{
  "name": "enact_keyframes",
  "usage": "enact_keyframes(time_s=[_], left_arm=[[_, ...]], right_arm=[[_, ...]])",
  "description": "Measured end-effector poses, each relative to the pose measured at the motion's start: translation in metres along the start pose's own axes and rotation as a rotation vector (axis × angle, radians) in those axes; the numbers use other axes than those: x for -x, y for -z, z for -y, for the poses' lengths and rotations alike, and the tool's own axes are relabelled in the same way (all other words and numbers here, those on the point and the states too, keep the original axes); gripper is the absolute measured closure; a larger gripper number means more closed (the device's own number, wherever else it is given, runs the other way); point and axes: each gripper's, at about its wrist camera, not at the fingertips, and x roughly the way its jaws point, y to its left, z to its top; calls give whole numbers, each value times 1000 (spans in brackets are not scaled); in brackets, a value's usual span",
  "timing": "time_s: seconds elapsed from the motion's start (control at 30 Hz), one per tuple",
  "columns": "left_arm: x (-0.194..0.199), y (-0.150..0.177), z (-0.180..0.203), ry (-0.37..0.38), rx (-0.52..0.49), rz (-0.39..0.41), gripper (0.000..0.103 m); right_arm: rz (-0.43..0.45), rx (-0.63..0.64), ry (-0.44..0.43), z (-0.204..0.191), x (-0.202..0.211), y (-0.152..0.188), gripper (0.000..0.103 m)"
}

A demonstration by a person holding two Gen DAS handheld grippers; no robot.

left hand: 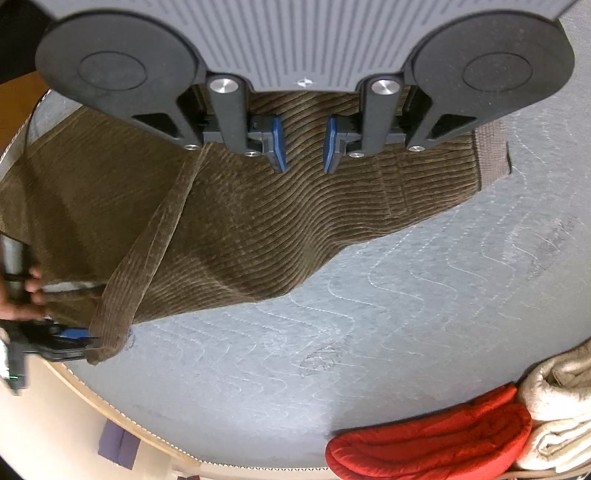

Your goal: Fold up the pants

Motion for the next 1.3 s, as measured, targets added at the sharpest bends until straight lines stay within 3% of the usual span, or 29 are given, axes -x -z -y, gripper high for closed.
enact_keyframes(time_s=[0.23,0.37,0.43,0.47,0.5,0.53,0.63,0.8,0.93,1.03,1.13,1.23,1.3], left_arm=[[-10,-6,-4,9,-4,-15,78],[-13,-10,-19,25,11,-22,78],[-14,-12,-24,20,1,-19,78],[-13,-13,-26,14,-1,-16,78],[-12,-13,-28,15,1,-11,78],[-10,-14,-30,20,2,-4,78],[-4,-14,-34,19,-8,20,78],[9,-10,-36,16,-30,52,78],[22,1,-35,22,-43,69,78],[29,12,-30,16,-81,71,78],[32,20,-28,9,-95,70,77],[33,24,-30,5,-79,64,77],[33,26,-29,1,-80,61,75]], right_arm=[[-126,36,122,-26,-84,-12,51],[-142,212,242,-52,-104,-6,50],[-143,284,285,-60,-105,-3,60],[-142,296,308,-60,-101,-3,77],[-144,285,310,-57,-96,-5,92],[-144,250,295,-52,-89,-8,95],[-105,157,268,-35,-51,-22,96],[10,-10,195,-2,63,-26,96],[87,-79,191,21,156,10,96],[-9,-121,223,48,184,59,95],[-180,-233,201,88,179,91,91],[-75,-267,214,110,192,85,90],[-3,-220,177,115,194,73,63]])
